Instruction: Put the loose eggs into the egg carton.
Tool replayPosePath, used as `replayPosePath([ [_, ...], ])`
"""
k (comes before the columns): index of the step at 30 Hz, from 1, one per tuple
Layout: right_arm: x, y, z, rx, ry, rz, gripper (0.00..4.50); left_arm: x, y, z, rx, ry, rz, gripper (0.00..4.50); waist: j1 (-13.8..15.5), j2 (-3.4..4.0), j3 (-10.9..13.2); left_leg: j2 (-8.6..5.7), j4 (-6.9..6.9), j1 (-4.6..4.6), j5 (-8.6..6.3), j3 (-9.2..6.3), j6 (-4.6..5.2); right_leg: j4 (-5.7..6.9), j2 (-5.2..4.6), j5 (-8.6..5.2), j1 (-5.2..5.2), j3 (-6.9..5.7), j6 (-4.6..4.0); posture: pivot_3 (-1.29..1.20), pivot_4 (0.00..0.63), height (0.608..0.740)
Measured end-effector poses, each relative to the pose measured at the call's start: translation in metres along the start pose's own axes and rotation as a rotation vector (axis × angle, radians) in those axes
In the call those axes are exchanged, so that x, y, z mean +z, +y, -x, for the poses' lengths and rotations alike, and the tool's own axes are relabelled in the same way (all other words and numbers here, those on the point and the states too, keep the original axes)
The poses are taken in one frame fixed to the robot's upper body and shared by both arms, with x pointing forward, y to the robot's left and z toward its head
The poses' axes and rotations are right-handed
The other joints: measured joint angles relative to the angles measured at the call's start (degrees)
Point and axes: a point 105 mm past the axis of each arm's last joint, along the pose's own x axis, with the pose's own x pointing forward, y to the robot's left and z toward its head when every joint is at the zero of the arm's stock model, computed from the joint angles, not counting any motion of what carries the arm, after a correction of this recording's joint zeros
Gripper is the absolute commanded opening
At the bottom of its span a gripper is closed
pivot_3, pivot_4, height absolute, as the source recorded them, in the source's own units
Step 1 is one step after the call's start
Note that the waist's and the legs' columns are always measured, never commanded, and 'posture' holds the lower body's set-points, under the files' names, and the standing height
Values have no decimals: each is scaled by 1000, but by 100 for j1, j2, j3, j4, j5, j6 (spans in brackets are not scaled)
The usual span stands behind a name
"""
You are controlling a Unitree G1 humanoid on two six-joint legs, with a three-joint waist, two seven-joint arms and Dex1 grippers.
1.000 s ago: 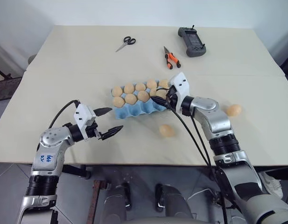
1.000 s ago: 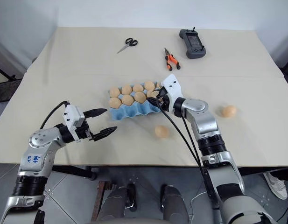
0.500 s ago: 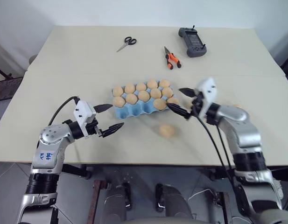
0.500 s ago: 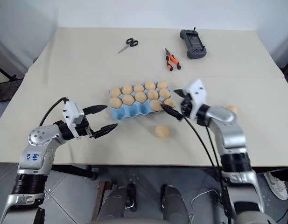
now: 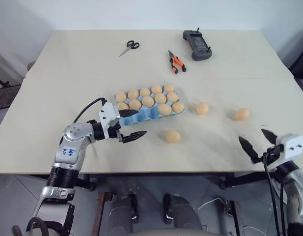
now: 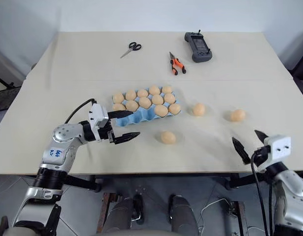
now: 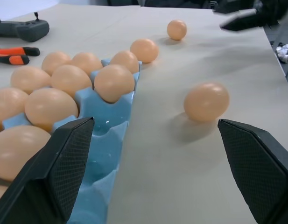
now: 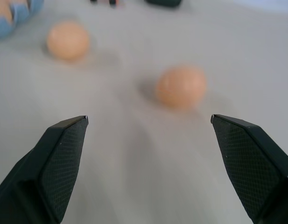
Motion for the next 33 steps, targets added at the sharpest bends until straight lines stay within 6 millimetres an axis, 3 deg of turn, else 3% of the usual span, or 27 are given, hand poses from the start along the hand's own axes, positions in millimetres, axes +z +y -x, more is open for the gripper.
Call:
replayPosePath([
  [4, 6, -6, -12, -28, -32, -10, 4430, 0, -1, -2, -15, -8, 0, 4500, -76, 1, 0, 6, -12, -1, -2, -7, 2, -102, 19, 21, 37, 3, -51, 0, 150, 740],
  [8, 18, -17, -44, -19, -54, -16, 4430, 1, 0, -2, -12, -11, -5, 4500, -115, 6, 2, 38, -30, -19, -2, 25, 4, -201, 73, 93, 46, 38, -39, 0, 150, 740],
  [10, 25, -22, -57, -12, -53, -10, 4430, 2, 0, -1, -10, -12, -7, 4500, -112, 6, 2, 40, -30, -7, -2, 42, 4, -198, 72, 91, 39, 58, -41, 0, 150, 740],
  [14, 21, -26, -92, -12, 49, -29, 4430, 1, 1, 3, 13, -10, -8, 4500, -110, 5, 2, 41, -29, -3, -5, 46, 10, -148, 67, 107, 11, 70, -7, 0, 150, 740],
  [20, 15, -28, -122, -24, 127, -40, 4430, 1, -2, 9, 42, -12, -15, 4500, -95, 6, 2, 50, -18, -20, 2, 50, -5, -76, 80, 91, -41, 75, 0, 0, 150, 740],
  [23, 13, -29, -125, -31, 129, -37, 3829, 0, -2, 12, 56, -8, -8, 4500, -97, 6, 2, 52, -1, -19, 2, 50, -5, -60, 79, 91, -39, 75, 0, 0, 150, 740],
  [28, 9, -29, -125, -30, 128, -31, 2135, 1, -4, 13, 72, -11, -15, 4500, -115, 6, 2, 55, 31, -18, -2, 51, 1, -53, 76, 98, -29, 82, 12, 0, 150, 740],
  [30, 14, -21, -127, 11, 94, -32, 2135, 0, -1, 19, 102, -8, -10, 4500, -116, 6, 2, 57, 34, -19, -3, 52, 1, -53, 77, 99, -29, 86, 11, 0, 150, 740],
  [33, 42, 12, -132, 164, -41, -42, 2135, -1, 7, 32, 171, -1, -10, 4500, -163, 6, 2, 63, 34, -14, -3, 56, 1, -32, 85, 99, -37, 102, 9, 0, 150, 740],
])
